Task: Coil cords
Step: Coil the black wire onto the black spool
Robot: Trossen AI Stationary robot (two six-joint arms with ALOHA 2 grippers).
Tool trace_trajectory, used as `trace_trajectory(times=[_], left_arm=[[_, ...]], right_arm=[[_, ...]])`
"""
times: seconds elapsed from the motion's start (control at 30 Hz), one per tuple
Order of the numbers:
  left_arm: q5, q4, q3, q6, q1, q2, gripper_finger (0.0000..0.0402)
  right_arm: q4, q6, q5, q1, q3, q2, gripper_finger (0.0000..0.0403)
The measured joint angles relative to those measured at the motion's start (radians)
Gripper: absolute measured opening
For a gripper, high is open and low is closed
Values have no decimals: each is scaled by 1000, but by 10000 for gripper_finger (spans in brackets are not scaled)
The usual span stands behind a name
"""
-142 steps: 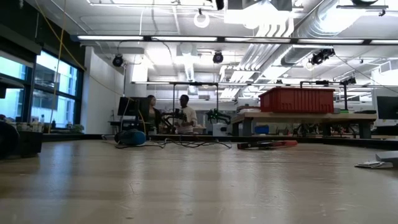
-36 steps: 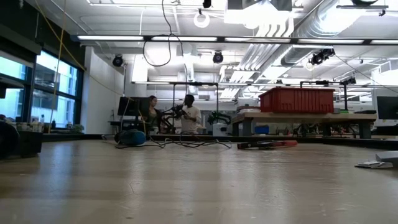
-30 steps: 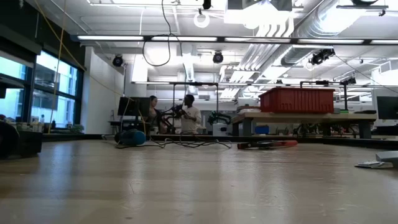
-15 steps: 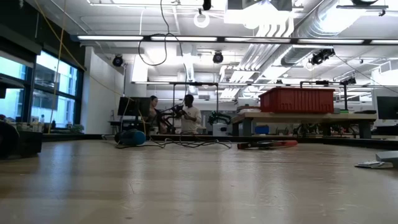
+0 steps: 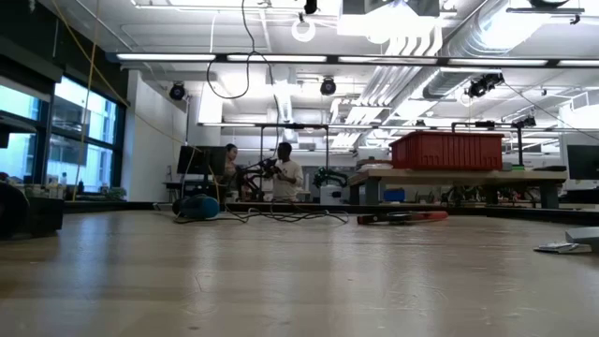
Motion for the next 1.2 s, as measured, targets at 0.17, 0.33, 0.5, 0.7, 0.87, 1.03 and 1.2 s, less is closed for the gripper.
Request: trace_trajectory(times=[0.17,0.33,0.5,0.7,0.87,1.03,1.2], left_arm=[[16,0,0,-12,0,0,0],[20,0,0,-16,0,0,0],[30,0,0,-16,0,0,0],[30,0,0,-16,0,0,0],[29,0,0,-16,0,0,0],[30,1,0,-16,-11,9,0],[31,5,0,-20,-25,26,0]], right_arm=[[1,-1,0,-1,0,0,89],[1,-1,0,-1,0,0,89],[1,1,0,-1,0,0,89],[0,1,0,-1,0,0,88],[16,3,0,-1,0,0,53],[35,27,0,0,0,0,18],[29,41,-18,0,0,1,16]])
